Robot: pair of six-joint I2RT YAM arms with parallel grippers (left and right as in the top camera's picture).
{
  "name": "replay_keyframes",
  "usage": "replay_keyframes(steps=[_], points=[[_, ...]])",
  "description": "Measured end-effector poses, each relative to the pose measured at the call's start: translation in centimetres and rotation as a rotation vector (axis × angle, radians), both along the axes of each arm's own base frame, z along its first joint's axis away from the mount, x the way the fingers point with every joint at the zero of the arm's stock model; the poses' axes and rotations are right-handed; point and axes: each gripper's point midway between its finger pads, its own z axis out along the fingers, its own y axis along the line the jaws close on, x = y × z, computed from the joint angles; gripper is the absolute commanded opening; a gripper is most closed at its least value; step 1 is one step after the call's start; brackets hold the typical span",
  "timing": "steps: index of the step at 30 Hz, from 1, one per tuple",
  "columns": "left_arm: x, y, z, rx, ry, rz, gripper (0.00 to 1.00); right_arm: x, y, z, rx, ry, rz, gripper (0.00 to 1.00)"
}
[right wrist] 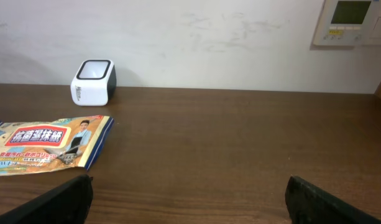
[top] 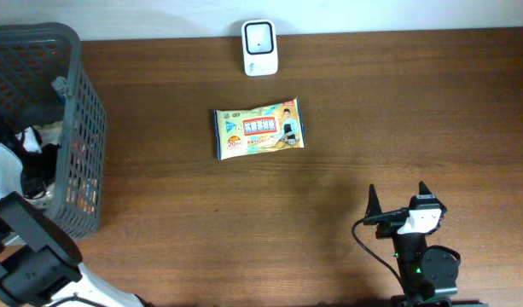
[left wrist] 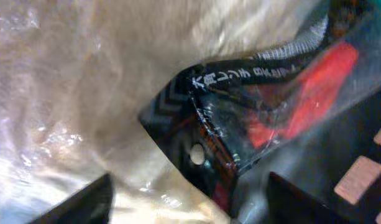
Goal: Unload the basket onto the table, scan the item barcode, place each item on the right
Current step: 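Grasp the clear beige food bag in the basket with left gripper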
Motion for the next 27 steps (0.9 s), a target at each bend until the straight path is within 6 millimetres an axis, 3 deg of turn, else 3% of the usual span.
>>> replay_keyframes(steps=[7, 16, 23, 27], points=[[0.2, -0.2, 0.1, -0.009, -0.010, -0.020, 0.67, 0.0, 0.0, 0.0, 0.000, 0.000, 0.000, 0.99], [2.3, 2.6, 3.6, 0.128, -0.096, -0.010, 0.66, 0.0, 0.0, 0.0, 0.000, 0.000, 0.000, 0.99], [1.4, 4.3, 3.7, 0.221, -0.040, 0.025, 0.68, 0.0, 0.0, 0.0, 0.000, 0.000, 0.000, 0.99], [1.2, 4.5, 2.0, 0.212, 0.005, 0.026, 0.71, 0.0, 0.0, 0.0, 0.000, 0.000, 0.000, 0.98]])
